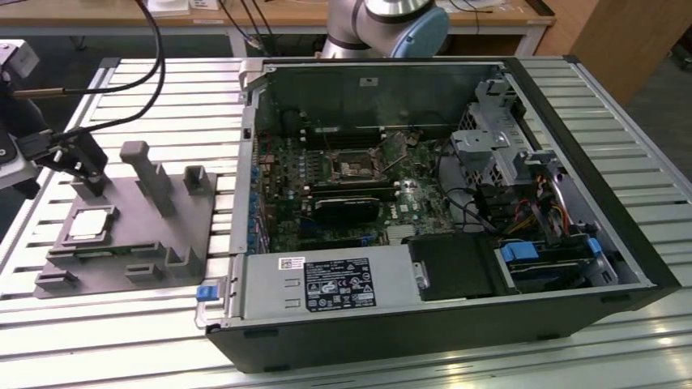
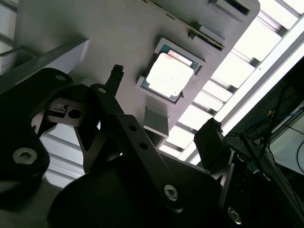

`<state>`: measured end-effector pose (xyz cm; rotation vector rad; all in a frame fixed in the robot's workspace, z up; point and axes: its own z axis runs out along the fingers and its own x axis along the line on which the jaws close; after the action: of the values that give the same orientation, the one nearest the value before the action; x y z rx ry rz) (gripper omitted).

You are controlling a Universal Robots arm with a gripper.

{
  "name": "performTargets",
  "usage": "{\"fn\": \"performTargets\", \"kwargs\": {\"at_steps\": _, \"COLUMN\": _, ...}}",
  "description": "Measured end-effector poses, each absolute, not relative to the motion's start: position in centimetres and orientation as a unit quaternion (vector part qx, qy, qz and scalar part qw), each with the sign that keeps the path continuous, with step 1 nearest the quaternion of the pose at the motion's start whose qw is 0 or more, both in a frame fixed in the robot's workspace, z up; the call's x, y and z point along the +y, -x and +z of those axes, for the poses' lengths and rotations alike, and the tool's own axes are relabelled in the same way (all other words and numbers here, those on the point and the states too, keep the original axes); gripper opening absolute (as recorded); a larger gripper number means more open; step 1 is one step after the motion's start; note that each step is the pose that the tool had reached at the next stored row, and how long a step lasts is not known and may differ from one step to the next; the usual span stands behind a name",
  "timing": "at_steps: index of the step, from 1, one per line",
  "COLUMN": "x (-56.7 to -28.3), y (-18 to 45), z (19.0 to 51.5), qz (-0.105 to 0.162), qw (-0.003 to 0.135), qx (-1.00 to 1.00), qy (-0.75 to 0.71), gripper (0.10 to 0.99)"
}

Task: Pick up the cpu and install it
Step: 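Pick up the cpu and move it towards the insertion slot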

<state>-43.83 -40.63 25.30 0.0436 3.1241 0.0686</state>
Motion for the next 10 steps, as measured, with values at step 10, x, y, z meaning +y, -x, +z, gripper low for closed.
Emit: {"fn": "performTargets", "kwargs": {"at_steps": 10, "x": -40.7, "y": 44.3, "z": 23.5, "qz": 0.021, "qw": 0.006, "qx": 1.000, "qy": -0.002, "gripper": 0.878}}
